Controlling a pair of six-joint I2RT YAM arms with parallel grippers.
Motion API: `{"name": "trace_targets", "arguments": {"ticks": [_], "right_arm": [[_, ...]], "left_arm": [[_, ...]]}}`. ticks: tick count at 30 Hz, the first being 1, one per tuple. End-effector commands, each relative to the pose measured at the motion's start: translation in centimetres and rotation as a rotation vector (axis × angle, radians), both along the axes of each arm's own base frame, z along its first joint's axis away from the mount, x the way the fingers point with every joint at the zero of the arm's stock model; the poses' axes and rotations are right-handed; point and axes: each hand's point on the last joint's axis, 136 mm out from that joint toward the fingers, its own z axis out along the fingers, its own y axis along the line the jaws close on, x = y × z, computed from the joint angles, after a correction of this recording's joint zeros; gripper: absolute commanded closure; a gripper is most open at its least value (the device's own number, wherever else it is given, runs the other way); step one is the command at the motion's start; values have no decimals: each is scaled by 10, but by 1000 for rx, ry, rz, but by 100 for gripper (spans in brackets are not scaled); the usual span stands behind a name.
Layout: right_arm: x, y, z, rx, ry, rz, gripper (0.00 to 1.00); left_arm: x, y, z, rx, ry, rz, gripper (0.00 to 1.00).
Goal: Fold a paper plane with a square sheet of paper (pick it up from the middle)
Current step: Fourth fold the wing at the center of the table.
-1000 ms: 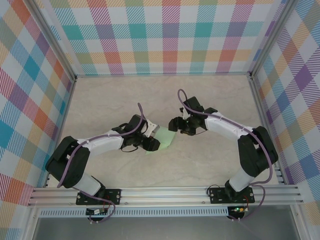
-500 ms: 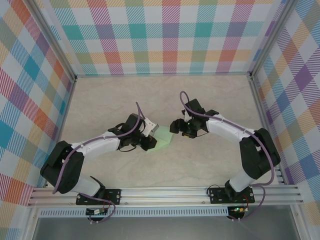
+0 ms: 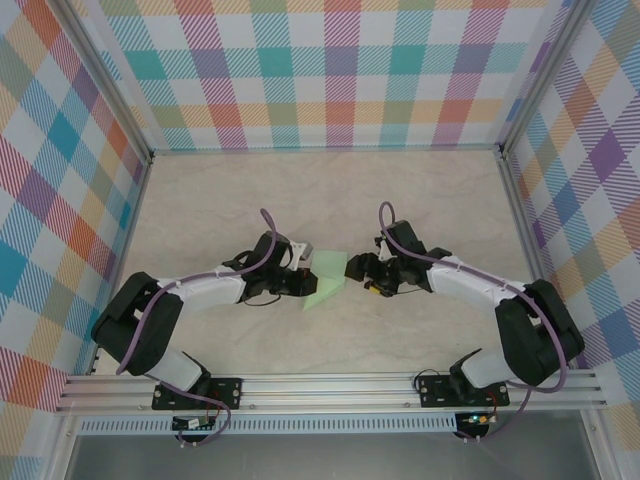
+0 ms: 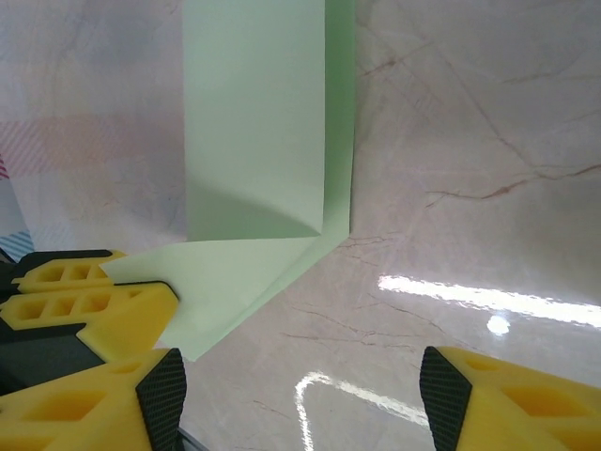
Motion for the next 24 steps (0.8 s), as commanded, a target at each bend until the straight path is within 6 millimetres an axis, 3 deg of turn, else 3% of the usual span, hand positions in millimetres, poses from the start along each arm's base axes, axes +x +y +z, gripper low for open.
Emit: {"name": "trace_targets", "arguments": {"ticks": [1,6,15,24], "right_arm": [[8,22,8,135,-5,14,33],[11,29,-2,153,2,35,37],[14,43,-17,205,-10,104,41],[13,58,-1,328,-85,191,44]], "left_arm": [[6,-4,11,-70,-19,46,92],[0,-2,11,-86,-19,39,93],[-4,0,28,-126,-63,24,94],[-4,4,30,-127,-72,18,95]]}}
